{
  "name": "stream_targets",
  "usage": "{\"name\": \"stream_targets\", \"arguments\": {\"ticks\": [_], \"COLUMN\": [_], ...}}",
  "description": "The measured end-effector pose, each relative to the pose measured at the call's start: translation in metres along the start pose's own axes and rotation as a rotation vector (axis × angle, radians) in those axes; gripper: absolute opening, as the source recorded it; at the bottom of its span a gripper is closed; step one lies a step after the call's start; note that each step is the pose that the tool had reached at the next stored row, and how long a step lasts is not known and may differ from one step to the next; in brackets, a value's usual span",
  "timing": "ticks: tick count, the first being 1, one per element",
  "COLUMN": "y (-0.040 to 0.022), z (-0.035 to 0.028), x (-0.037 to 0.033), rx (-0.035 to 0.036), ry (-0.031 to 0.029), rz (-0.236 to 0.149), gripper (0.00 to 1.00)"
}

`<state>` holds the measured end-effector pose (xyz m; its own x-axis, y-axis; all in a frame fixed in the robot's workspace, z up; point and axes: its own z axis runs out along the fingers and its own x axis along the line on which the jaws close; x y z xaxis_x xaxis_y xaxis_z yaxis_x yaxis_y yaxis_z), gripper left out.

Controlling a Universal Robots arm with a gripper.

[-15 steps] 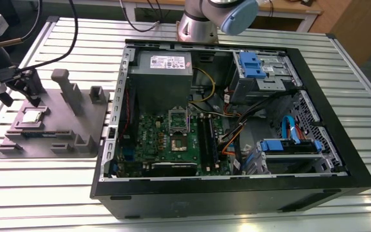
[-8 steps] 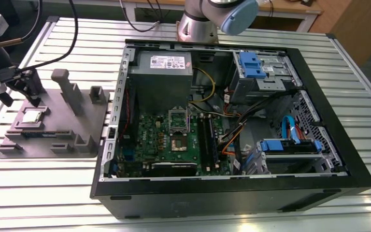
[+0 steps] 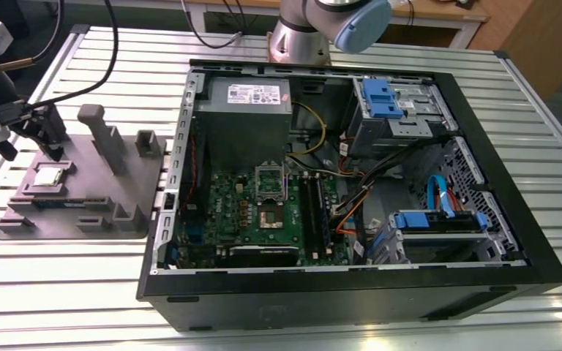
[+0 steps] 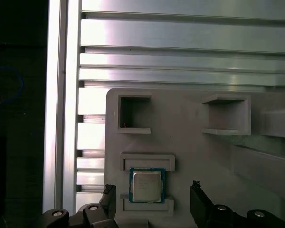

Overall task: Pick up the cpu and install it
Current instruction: 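Pick up the cpu and move it towards the insertion slot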

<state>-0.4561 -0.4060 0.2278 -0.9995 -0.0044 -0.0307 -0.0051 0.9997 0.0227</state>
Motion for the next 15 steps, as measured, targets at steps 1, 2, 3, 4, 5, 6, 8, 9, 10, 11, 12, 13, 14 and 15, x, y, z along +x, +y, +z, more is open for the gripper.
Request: {"name": "stream_targets", "arguments": {"ticks": [1, 2, 3, 4, 5, 6, 8, 9, 10, 11, 12, 13, 14, 15], "y": [0.0, 0.0, 0.0, 0.0, 0.0, 0.0, 0.0, 0.0, 0.0, 0.0, 0.0, 0.0, -0.0001, -0.0001], "z": [0.0, 0.0001, 0.0001, 0.0002, 0.0003, 0.0004, 0.0007, 0.0009, 0.0011, 0.0014, 0.0018, 0.0024, 0.0026, 0.0028], "x": [0.0, 0.0, 0.0, 0.0, 0.0, 0.0, 0.0, 0.0, 0.0, 0.0001, 0.0, 0.0, 0.0001, 0.0001], "rx": [0.0, 0.0, 0.0, 0.0, 0.0, 0.0, 0.0, 0.0, 0.0, 0.0, -0.0001, -0.0001, 0.0, 0.0002], "ry": [0.0, 0.0, 0.0, 0.0, 0.0, -0.0001, 0.0, -0.0001, 0.0, -0.0001, -0.0001, -0.0003, 0.0, 0.0001], "rz": [0.0, 0.0, 0.0, 0.0, 0.0, 0.0, 0.0, 0.0, 0.0, 0.0, 0.0, 0.0, 0.001, 0.003], "gripper": [0.72, 0.72, 0.72, 0.72, 0.72, 0.72, 0.72, 0.72, 0.72, 0.72, 0.72, 0.72, 0.72, 0.72]}}
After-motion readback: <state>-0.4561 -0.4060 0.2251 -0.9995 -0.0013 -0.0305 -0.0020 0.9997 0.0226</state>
